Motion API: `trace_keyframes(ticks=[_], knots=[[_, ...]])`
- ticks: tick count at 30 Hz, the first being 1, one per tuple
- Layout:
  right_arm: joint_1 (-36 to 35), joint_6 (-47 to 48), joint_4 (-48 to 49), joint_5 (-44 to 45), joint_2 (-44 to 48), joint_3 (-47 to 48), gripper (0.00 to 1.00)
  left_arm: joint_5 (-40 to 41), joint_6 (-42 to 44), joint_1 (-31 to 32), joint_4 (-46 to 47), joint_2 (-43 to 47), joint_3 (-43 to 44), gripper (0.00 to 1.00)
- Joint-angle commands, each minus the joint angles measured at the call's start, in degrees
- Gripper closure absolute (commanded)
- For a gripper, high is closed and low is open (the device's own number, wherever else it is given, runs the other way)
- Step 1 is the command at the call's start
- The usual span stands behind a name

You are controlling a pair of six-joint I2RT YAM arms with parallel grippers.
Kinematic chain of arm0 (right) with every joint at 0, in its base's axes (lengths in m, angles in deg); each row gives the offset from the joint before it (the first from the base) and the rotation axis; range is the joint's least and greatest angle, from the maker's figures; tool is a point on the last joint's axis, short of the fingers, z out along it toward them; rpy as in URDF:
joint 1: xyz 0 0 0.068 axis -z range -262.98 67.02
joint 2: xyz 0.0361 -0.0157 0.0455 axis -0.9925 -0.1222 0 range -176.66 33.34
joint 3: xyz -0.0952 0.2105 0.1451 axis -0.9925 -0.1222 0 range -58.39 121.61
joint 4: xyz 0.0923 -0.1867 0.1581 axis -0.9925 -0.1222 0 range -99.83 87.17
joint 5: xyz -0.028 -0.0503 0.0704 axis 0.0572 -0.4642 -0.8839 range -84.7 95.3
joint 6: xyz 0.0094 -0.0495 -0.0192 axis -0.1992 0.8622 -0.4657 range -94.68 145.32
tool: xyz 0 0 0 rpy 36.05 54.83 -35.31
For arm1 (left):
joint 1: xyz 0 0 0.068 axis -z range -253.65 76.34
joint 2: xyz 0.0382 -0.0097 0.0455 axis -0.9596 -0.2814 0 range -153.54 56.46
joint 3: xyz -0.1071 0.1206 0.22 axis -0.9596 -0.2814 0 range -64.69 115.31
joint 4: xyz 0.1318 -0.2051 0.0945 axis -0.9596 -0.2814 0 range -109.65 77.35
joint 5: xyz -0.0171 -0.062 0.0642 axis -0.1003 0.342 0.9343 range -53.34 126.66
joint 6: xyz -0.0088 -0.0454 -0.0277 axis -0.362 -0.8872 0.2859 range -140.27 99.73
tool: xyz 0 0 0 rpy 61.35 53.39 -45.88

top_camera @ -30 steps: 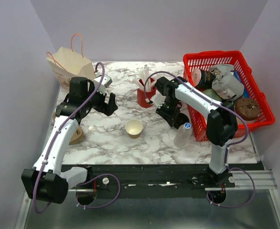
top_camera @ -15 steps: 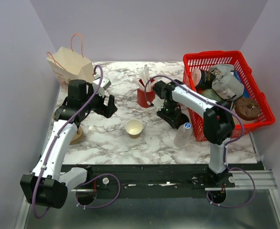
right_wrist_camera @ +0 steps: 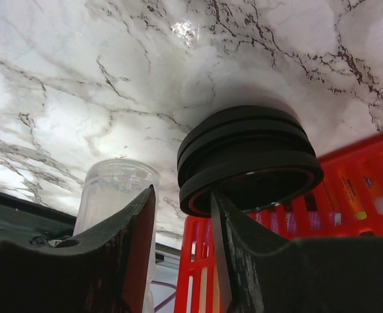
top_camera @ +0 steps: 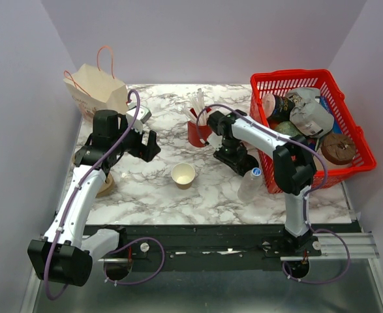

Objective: Pack the takeout coffee

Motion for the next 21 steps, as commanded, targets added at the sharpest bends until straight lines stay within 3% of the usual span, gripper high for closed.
trace_keyframes(ticks=[1, 9, 21], knots=[[-0.1, 1.1, 0.9, 1.8, -2.8, 1.7, 0.53, -0.2, -0.6, -0.4, 1.0, 1.1, -0.4, 0.03], [-0.2, 1.2, 1.0, 1.9, -2.7, 0.6, 0.65, -0.1, -0.4, -0.5, 1.0, 0.9, -0.2, 0.03], [-0.2, 0.9, 0.3, 4.0, 0.6, 1.0, 0.99, -0.5, -0.8, -0.5, 1.4, 0.7, 0.3, 0.03]])
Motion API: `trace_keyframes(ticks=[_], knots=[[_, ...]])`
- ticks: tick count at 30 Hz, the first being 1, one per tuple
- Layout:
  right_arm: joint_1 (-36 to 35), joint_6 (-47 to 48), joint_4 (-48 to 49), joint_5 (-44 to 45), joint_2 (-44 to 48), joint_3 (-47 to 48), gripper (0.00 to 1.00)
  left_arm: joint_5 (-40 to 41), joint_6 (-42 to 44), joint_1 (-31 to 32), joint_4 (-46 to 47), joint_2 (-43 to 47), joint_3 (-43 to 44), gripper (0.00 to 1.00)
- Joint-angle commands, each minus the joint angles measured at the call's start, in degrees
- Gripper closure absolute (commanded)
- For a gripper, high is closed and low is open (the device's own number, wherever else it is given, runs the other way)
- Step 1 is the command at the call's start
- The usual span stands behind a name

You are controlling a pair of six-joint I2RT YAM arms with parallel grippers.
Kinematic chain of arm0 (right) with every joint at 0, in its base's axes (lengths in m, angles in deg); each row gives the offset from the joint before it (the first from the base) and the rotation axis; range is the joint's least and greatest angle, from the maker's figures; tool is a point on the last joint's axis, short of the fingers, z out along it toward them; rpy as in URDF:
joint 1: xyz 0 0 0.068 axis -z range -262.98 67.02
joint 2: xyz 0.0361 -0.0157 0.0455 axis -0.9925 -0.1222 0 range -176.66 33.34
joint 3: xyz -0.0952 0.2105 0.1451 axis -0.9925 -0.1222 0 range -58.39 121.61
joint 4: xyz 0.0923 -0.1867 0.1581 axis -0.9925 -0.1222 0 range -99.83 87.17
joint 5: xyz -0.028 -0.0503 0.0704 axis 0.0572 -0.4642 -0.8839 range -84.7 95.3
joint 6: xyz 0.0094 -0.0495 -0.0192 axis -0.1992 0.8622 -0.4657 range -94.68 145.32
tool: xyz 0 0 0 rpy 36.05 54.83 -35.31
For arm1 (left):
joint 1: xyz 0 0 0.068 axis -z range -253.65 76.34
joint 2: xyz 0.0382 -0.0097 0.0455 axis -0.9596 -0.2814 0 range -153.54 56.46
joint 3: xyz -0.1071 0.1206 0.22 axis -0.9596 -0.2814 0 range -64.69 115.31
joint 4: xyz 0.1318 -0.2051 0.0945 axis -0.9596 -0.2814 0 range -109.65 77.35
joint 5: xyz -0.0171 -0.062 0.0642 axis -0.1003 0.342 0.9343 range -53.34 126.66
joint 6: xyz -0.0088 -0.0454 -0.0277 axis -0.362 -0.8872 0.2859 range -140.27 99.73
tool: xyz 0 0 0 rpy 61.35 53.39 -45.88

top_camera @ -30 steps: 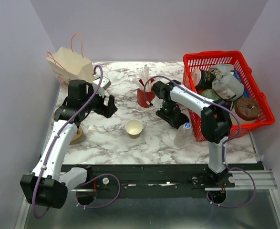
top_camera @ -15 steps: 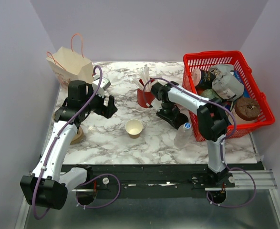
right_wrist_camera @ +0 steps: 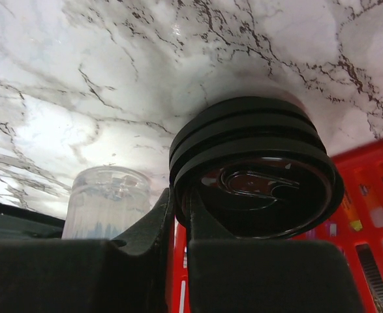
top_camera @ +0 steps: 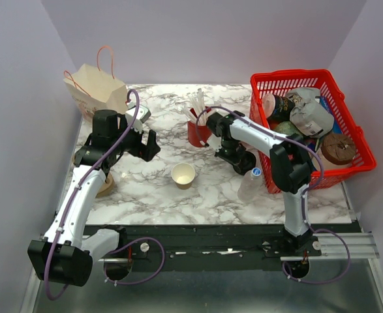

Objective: Pack the takeout coffee

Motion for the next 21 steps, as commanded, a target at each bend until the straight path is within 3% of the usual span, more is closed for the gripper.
trace_keyframes(ticks=[1, 8, 13, 21], knots=[[0.0, 0.1, -0.5, 2.7, 4.2, 0.8, 1.00, -0.6, -0.5, -0.3, 0.9, 0.6, 0.5, 0.03], [-0.1, 1.9, -2.0, 0.4, 11.8, -1.8, 0.99, -1.7, -0.1, -0.3, 1.6, 0.1, 0.0, 0.03], [0.2, 6.3, -4.1, -10.7, 16.0, -0.1, 0.99, -4.2, 2.8, -0.2, 0.6, 0.1, 0.0, 0.04], [1.0, 18.6, -1.3, -30.4, 22.5, 3.7, 1.00, -8.9, 21.8, 5.9, 6.3, 8.1, -2.2, 0.04]])
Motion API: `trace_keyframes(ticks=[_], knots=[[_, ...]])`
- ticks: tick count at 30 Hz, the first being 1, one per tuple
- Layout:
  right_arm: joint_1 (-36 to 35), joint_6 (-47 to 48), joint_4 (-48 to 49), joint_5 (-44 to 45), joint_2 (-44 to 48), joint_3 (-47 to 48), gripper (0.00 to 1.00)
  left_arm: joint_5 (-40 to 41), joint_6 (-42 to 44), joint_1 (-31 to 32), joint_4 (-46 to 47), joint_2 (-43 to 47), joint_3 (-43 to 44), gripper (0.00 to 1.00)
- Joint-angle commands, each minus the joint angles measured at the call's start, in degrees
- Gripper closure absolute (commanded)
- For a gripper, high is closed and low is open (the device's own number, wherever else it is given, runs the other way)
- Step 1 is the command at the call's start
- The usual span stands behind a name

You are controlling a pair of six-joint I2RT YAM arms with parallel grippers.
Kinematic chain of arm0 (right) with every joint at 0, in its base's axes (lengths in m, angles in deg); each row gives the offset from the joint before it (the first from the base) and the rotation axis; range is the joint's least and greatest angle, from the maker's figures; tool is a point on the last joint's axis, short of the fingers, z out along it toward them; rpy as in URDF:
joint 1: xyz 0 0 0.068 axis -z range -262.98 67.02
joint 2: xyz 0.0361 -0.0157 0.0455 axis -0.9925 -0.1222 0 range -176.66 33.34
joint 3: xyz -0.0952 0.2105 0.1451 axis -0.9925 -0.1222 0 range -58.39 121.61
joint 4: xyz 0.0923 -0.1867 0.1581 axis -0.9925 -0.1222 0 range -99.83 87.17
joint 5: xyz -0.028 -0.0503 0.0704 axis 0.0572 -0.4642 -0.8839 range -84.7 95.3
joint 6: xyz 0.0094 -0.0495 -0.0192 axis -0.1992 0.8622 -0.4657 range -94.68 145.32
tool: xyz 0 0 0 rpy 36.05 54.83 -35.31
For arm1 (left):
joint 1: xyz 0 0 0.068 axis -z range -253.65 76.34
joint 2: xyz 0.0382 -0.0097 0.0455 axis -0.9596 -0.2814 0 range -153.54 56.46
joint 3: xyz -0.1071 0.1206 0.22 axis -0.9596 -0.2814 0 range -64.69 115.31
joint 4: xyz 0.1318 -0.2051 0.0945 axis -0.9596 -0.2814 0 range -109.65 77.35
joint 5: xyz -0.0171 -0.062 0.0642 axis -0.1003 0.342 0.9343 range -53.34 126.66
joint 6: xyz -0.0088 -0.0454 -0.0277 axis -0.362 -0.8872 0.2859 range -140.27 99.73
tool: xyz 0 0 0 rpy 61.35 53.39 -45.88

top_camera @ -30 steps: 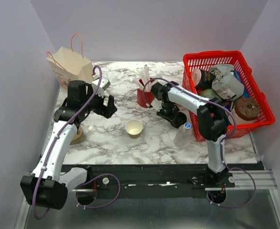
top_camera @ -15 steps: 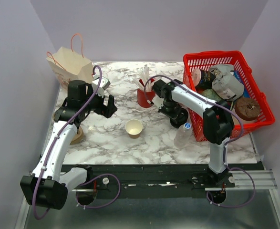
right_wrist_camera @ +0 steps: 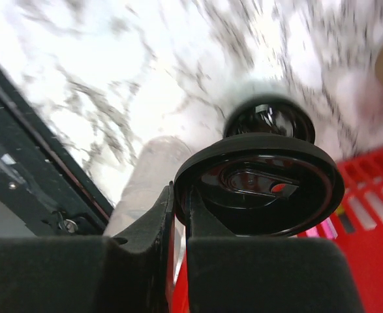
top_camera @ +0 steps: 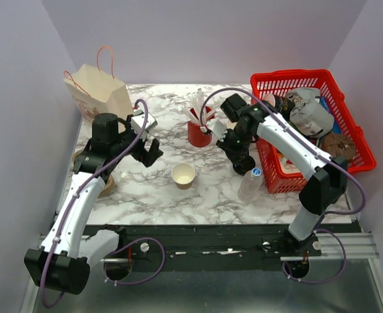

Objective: Pack the takeout coffee

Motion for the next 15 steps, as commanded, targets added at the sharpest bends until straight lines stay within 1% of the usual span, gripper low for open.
trace_keyframes(ticks=[1, 2, 3, 4, 6, 7, 9, 10, 12, 14, 15], knots=[[1.0, 11.0, 2.0, -14.7, 5.0, 2.5, 1.00, -4.4, 14.8, 5.5, 6.4, 6.4, -1.5, 0.04], [1.4, 11.9, 2.6, -15.9, 5.5, 2.2, 0.99, -4.5, 16.6, 6.9, 7.4, 7.0, -1.5, 0.04], [1.6, 13.6, 2.5, -19.4, 5.9, 1.8, 0.99, -4.6, 21.1, 9.9, 8.6, 7.5, -1.6, 0.04], [1.9, 17.7, 1.7, -20.9, 6.3, 1.7, 0.99, -5.0, 23.3, 11.0, 8.7, 7.5, -1.0, 0.05], [2.1, 20.8, 1.5, -23.8, 7.5, 1.4, 0.99, -5.5, 27.6, 13.3, 8.7, 7.0, -0.2, 0.06], [2.5, 23.7, 1.2, -24.8, 7.6, 1.6, 0.99, -6.2, 31.6, 15.0, 8.8, 6.4, 0.4, 0.07], [2.7, 26.4, -0.4, -26.9, 7.3, 2.5, 0.99, -6.8, 35.8, 16.5, 8.8, 5.4, 0.7, 0.08], [2.8, 27.2, -2.6, -27.6, 6.8, 4.7, 0.99, -7.2, 41.3, 18.0, 9.0, 4.3, 0.8, 0.10], [3.3, 28.4, -5.1, -30.1, 4.8, 7.5, 0.99, -7.6, 46.2, 19.5, 9.5, 2.5, 1.0, 0.11], [3.8, 29.5, -9.7, -31.9, 2.9, 11.9, 0.99, -8.2, 51.3, 21.8, 10.4, 1.0, 1.3, 0.13], [3.8, 29.7, -11.2, -33.0, 1.2, 13.3, 0.99, -8.4, 52.6, 22.5, 11.3, 0.2, 1.5, 0.13]])
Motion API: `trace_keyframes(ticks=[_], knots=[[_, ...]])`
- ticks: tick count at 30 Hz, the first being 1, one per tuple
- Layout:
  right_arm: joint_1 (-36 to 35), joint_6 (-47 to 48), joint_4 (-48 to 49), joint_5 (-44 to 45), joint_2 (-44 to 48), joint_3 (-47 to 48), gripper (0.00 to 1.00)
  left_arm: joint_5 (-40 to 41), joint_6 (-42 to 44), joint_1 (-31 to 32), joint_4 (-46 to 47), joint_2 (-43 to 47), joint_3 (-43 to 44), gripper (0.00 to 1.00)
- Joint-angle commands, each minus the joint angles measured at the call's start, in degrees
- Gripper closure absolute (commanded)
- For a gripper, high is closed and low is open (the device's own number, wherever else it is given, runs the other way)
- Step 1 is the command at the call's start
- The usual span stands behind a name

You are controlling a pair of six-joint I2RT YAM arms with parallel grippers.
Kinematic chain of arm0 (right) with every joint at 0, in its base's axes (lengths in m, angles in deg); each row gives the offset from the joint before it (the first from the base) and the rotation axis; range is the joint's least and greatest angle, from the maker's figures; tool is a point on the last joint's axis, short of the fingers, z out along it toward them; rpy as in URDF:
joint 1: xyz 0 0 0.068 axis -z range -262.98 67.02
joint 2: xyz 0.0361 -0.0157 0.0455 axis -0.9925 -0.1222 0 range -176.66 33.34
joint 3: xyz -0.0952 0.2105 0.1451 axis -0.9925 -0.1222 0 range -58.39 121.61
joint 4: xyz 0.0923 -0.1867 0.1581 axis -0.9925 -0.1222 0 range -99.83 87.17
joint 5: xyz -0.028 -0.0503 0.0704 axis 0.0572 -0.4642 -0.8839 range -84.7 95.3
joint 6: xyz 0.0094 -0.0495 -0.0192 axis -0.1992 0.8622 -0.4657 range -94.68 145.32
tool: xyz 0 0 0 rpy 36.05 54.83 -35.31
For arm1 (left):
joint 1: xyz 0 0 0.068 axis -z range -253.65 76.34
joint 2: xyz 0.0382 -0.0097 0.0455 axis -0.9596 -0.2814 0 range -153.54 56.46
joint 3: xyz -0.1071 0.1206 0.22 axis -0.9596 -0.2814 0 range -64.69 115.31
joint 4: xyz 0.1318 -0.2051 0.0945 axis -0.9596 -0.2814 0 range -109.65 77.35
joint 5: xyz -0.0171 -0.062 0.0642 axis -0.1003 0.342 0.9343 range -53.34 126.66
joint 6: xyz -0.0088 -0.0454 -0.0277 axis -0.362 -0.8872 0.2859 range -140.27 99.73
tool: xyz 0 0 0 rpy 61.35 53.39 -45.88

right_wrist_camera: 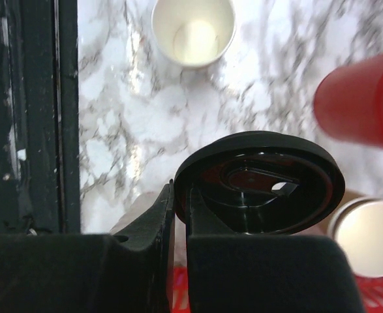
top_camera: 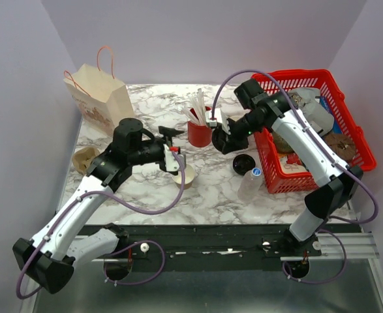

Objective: Pack the takeout coffee

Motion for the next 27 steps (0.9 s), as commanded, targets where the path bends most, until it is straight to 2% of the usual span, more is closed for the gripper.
trace_keyframes(ticks=[1, 7, 10, 15, 18, 22, 27], knots=[[0.8, 5.8, -11.5, -8.7, -4.9, 7.8, 0.99, -4.5, 16.5, 3.7, 3.5, -4.2, 2.3, 0.13], [0.8, 5.8, -11.5, -10.5, -5.0, 8.0, 0.99, -4.9, 27.4, 6.1, 13.0, -6.9, -1.1, 0.12], [0.7, 5.1, -11.5, -10.8, -5.0, 7.8, 0.98, -4.6, 31.2, 6.7, 14.0, -8.1, -1.2, 0.12], [0.8, 5.1, -11.5, -11.5, -4.6, 7.1, 0.98, -4.3, 32.8, 8.5, 15.5, -10.0, -0.6, 0.14], [0.8, 5.1, -11.5, -11.6, -4.6, 6.9, 0.97, -4.2, 34.5, 9.6, 15.3, -11.5, 0.0, 0.18], [0.8, 4.9, -11.5, -12.0, -4.6, 6.9, 0.97, -2.1, 38.8, 10.6, 11.1, -14.2, 2.6, 0.31], [0.7, 4.8, -11.5, -12.5, -4.4, 6.7, 0.97, 1.9, 42.2, 12.0, 8.5, -15.7, 3.9, 0.40]])
